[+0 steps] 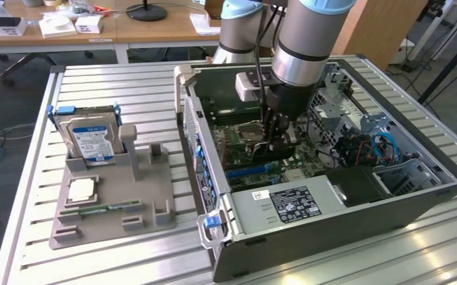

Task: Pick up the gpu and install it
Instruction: 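Insert the gpu into the slot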

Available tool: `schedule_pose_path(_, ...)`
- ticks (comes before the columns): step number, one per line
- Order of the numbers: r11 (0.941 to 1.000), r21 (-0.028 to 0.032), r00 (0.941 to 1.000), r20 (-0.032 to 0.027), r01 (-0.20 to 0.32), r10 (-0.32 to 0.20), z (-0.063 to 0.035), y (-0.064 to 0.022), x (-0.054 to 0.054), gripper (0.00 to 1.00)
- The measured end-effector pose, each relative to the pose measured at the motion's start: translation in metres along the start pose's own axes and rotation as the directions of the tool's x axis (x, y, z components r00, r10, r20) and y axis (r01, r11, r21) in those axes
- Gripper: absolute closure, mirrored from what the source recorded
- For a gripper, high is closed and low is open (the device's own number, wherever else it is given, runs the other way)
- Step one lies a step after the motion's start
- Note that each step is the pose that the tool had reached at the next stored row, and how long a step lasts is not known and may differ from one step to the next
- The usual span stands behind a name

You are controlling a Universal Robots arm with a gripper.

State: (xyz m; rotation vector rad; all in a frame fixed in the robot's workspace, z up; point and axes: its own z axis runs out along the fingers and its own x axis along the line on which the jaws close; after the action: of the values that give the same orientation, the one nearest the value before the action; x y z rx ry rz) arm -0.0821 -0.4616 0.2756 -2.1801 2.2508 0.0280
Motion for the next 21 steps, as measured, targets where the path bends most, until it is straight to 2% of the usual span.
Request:
schedule_pose_path(11, 1.0000, 0.0000, 1.0000, 0.0001, 0.000, 0.000, 0.0000, 0.0005, 0.0016, 0.74)
schedule_pose_path(21, 1.0000, 0.0001, 1.0000, 0.0001, 0.000, 0.000, 0.0002, 0.0054, 0.0018, 0.74)
